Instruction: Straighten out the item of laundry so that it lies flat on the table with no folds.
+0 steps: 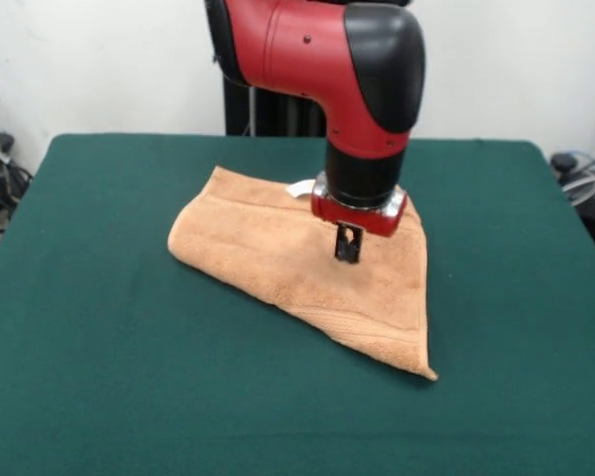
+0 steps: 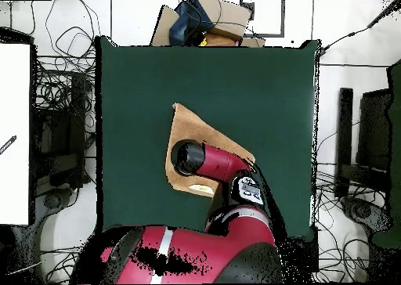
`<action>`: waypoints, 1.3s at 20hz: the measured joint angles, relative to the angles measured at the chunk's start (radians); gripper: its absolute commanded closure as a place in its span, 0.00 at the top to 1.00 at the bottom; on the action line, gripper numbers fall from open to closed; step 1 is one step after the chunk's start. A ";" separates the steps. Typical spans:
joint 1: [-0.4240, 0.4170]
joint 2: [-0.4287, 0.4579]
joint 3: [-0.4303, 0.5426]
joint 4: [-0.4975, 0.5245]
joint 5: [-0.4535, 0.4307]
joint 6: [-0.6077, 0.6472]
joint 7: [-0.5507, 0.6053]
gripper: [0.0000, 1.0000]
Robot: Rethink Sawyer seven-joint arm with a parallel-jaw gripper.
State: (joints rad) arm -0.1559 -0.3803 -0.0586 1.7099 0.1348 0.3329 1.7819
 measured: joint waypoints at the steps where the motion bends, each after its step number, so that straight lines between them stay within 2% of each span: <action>1: -0.002 -0.003 0.002 0.001 -0.015 -0.006 0.000 0.00; 5: -0.018 -0.027 0.004 0.009 -0.126 -0.062 0.000 0.00; 9: -0.034 -0.050 0.004 0.009 -0.179 -0.073 0.000 0.00; 16: -0.041 -0.129 0.008 0.010 -0.186 -0.001 0.000 0.00; 21: -0.047 -0.236 0.024 0.014 -0.182 0.098 0.000 0.00; 26: -0.060 -0.327 0.033 0.038 -0.179 0.122 0.000 0.00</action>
State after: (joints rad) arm -0.2160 -0.7070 -0.0254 1.7484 -0.0437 0.4547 1.7819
